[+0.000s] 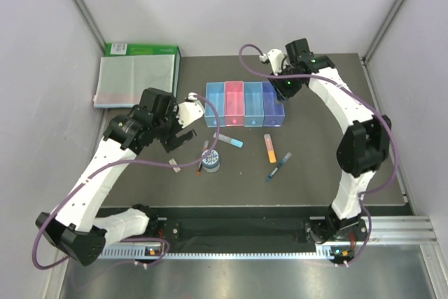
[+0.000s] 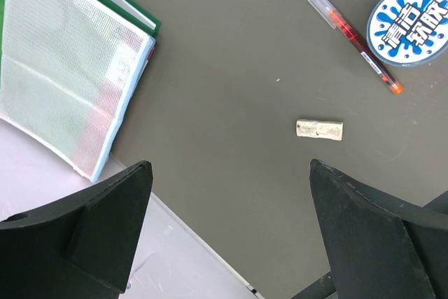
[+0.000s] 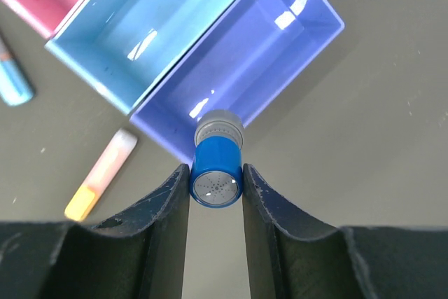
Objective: Sort the stationery into containers
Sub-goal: Place the stationery in the storage box.
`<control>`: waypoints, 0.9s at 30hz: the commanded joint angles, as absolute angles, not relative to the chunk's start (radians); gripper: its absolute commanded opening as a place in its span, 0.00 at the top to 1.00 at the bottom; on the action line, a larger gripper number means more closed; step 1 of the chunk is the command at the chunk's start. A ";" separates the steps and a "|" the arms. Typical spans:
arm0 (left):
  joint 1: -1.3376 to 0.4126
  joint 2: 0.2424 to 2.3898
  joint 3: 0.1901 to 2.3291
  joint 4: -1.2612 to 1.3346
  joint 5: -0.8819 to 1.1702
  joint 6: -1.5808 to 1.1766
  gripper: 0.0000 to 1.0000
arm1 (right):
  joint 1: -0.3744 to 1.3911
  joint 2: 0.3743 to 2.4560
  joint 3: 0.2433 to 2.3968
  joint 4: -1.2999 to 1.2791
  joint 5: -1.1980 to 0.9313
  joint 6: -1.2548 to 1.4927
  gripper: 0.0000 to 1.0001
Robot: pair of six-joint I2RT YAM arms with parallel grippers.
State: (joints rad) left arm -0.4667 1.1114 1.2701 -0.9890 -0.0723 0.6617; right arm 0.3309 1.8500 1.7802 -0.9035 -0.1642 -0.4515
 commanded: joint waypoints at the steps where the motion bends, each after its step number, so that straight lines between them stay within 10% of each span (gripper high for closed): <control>1: -0.469 1.124 1.295 -0.973 -0.075 0.667 0.01 | 0.330 1.919 1.873 -0.818 -0.179 -0.443 0.82; 27: -0.471 1.177 1.312 -0.982 -0.077 0.649 0.01 | 0.318 2.177 1.925 -0.598 -0.158 -0.436 0.82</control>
State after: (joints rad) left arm -0.4667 1.1717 1.2755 -0.9897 -0.0731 0.6601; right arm 0.3286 2.1712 1.9011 -0.6590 -0.1581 -0.4427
